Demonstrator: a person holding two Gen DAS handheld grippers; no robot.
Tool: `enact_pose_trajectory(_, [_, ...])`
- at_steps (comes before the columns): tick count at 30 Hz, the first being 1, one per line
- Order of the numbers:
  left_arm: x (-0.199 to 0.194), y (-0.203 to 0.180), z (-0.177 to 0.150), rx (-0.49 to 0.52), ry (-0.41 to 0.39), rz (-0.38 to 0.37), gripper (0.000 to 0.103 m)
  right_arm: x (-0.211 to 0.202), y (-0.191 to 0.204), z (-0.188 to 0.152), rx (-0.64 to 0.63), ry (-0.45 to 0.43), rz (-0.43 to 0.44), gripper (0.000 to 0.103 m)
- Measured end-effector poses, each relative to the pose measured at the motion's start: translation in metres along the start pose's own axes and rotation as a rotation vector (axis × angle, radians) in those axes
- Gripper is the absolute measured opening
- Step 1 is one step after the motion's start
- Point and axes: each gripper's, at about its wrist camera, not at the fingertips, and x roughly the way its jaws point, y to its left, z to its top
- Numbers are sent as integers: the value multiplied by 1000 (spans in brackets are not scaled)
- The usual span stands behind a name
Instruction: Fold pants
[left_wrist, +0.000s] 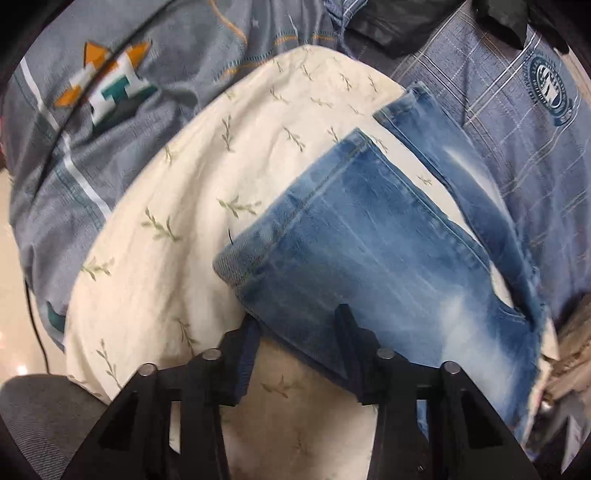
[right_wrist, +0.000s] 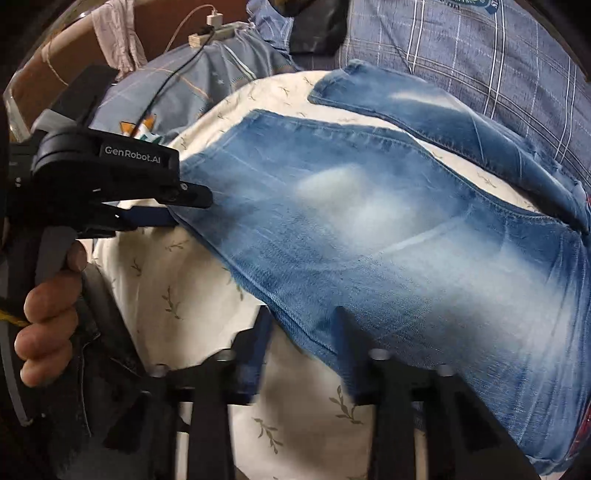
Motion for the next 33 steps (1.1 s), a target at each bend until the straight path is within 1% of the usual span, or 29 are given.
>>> enact_pose_trajectory(1, [1,-2,0,5,-8,29,22,0,0,0,0,-1,-2,20])
enact_pose_trajectory(2, [0,-3,0,3,-25,52,11,-1,1,-1,-1,1,-7,15])
enact_pose_trajectory(3, [-2,-2,1,0,-31,52,6,-1,1,-1,-2,1,-9,14])
enact_pose_trajectory(4, [-3,0,1,-6,-35,46,5,-3,2,-2,-1,-5,-7,11])
enact_pose_trajectory(6, [-12,2,0,-17,-62,25,3,-8,4,-2,-2,-11,-9,9])
enact_pose_trajectory(7, [-21,5,-2,-23,-91,13,3,-8,6,0,-6,-17,-6,9])
enact_pose_trajectory(8, [-33,4,-7,-24,-134,18,3,-10,7,1,-10,-23,-3,9])
enact_pose_trajectory(10, [-44,5,-11,-12,-170,23,3,-15,9,1,-14,-32,11,9])
enact_pose_trajectory(12, [-36,1,-15,8,-152,73,3,-13,9,-1,-13,-26,5,9])
enact_pose_trajectory(14, [-16,-4,-15,19,-89,127,4,-2,7,-3,-1,-3,2,9])
enact_pose_trajectory(15, [-13,-3,-15,11,-80,123,5,2,5,-5,16,8,11,9])
enact_pose_trajectory(16, [-15,-2,-14,4,-86,113,6,2,2,-6,39,3,28,11])
enact_pose_trajectory(17, [-20,-1,-14,-2,-101,100,7,-1,0,-7,56,-7,45,14])
enact_pose_trajectory(19, [-32,0,-15,-2,-148,88,12,-13,-7,-6,94,-34,97,28])
enact_pose_trajectory(20, [-42,0,-18,5,-185,88,16,-21,-11,-5,115,-53,128,43])
enact_pose_trajectory(21, [-50,-1,-22,14,-225,91,22,-33,-19,-5,147,-84,154,54])
enact_pose_trajectory(22, [-63,-3,-28,27,-272,94,27,-42,-25,-6,172,-111,165,57])
enact_pose_trajectory(23, [-76,-9,-34,48,-335,87,37,-54,-34,-5,199,-139,178,61])
enact_pose_trajectory(24, [-86,-15,-41,73,-374,74,50,-67,-44,-5,227,-164,188,65])
enact_pose_trajectory(25, [-97,-24,-49,105,-400,53,56,-82,-58,-5,259,-195,192,67])
enact_pose_trajectory(26, [-106,-39,-56,155,-410,12,62,-96,-70,-7,287,-227,185,70])
enact_pose_trajectory(28, [-115,-71,-66,254,-392,-54,63,-123,-99,-13,347,-298,164,75])
enact_pose_trajectory(29, [-118,-93,-71,314,-389,-69,63,-134,-117,-16,388,-326,139,77])
enact_pose_trajectory(31, [-124,-133,-78,417,-385,-98,63,-151,-150,-24,458,-378,111,77])
enact_pose_trajectory(32, [-127,-157,-79,465,-362,-140,63,-159,-171,-28,502,-413,107,77])
enact_pose_trajectory(33, [-126,-174,-78,485,-340,-178,63,-167,-192,-31,546,-429,100,77])
